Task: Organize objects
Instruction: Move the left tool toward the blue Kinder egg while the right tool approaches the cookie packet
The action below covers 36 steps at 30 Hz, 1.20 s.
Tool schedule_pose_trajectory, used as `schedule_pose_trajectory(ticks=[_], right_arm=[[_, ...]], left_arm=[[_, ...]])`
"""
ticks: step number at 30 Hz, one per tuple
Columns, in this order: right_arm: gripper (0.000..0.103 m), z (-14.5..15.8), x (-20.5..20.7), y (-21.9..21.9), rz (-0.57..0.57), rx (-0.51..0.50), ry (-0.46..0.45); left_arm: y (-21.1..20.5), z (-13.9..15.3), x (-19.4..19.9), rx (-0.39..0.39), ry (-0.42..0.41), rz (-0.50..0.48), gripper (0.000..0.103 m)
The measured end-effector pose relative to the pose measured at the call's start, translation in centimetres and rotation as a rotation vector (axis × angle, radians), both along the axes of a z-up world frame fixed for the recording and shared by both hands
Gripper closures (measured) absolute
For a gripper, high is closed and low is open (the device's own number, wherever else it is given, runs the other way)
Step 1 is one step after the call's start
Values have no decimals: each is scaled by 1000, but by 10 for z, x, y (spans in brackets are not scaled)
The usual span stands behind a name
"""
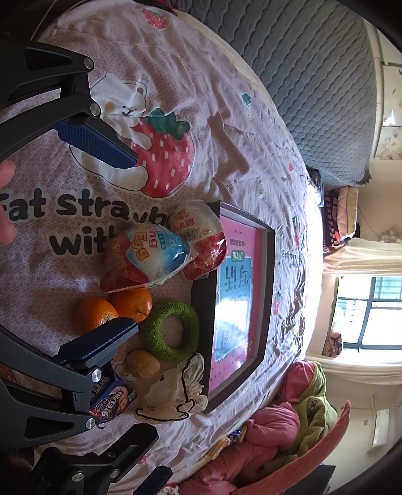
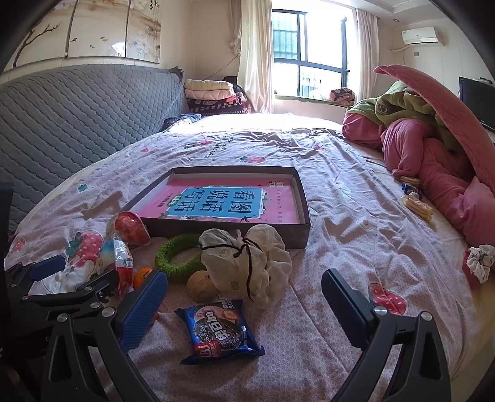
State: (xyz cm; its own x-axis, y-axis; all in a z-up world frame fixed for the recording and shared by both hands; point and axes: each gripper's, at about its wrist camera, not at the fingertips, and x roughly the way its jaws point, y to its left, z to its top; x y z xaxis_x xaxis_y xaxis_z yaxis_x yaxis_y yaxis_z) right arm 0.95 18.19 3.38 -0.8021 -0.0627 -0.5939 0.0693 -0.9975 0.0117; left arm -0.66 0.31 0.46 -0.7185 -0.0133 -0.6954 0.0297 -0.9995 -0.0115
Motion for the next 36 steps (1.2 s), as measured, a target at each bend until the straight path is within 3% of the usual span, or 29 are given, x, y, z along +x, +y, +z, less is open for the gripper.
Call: schedule_pose_trajectory(ticks=[10, 21, 36], right_arm=[[2, -5, 2, 3, 29, -21, -30], [2, -13, 4, 2, 46, -12, -64], [2, -28, 7, 8, 82, -10, -128]], left_arm=[[-10, -6, 0, 28, -47, -26, 6], [-10, -12, 1, 4, -62, -39, 6], [-15, -11, 1, 33, -68, -27, 6]])
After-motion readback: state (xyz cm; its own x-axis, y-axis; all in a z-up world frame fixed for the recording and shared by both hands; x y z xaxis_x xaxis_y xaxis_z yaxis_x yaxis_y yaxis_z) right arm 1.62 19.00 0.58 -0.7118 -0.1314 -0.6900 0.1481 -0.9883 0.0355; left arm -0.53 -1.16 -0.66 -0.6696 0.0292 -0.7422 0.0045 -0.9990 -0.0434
